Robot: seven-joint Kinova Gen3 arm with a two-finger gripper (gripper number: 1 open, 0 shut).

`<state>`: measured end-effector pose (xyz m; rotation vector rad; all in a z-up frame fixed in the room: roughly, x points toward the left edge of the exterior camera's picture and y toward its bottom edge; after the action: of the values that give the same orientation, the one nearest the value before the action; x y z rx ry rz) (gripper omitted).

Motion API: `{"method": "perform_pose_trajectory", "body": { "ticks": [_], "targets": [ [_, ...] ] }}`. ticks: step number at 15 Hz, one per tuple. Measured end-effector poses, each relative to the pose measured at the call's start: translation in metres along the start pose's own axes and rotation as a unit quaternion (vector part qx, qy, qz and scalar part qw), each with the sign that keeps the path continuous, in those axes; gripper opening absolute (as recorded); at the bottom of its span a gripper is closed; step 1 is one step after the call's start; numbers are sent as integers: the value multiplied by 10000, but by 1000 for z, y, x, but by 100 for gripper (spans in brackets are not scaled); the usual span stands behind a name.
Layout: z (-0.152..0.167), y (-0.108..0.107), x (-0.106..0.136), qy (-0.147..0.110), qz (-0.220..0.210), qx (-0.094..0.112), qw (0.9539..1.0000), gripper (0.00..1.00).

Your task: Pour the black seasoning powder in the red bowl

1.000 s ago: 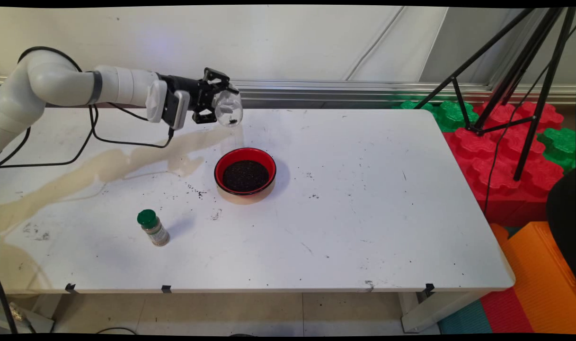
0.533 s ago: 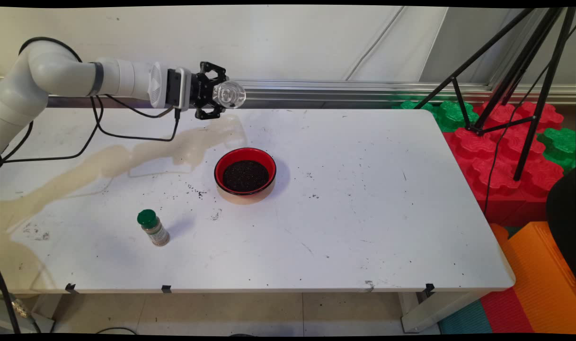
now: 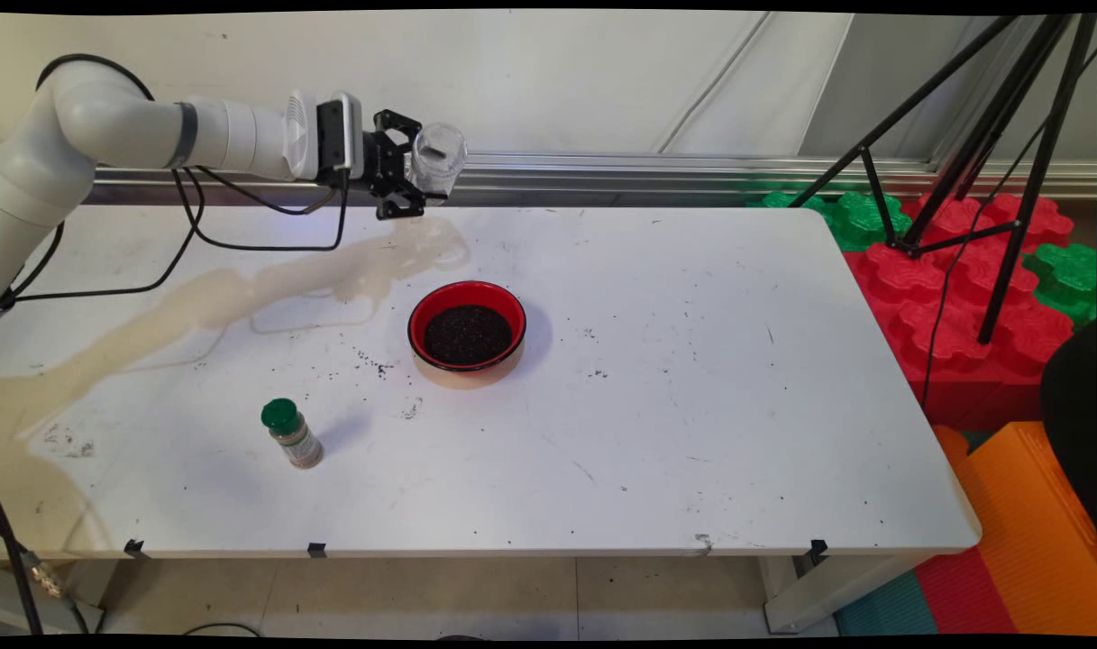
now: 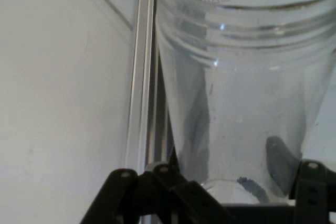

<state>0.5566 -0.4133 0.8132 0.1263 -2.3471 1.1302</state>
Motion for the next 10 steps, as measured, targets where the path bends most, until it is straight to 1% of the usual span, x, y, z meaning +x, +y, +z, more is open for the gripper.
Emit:
{"method": "perform_pose_trajectory", "body": {
  "ticks": [3,5,10],
  "targets": [
    [0,-3,-1,1,-607,-100,9981,0],
    [0,-4,-2,17,-880,-156,9960,0],
    [2,-4,-5,125,-1506,-309,9880,0]
  ]
}}
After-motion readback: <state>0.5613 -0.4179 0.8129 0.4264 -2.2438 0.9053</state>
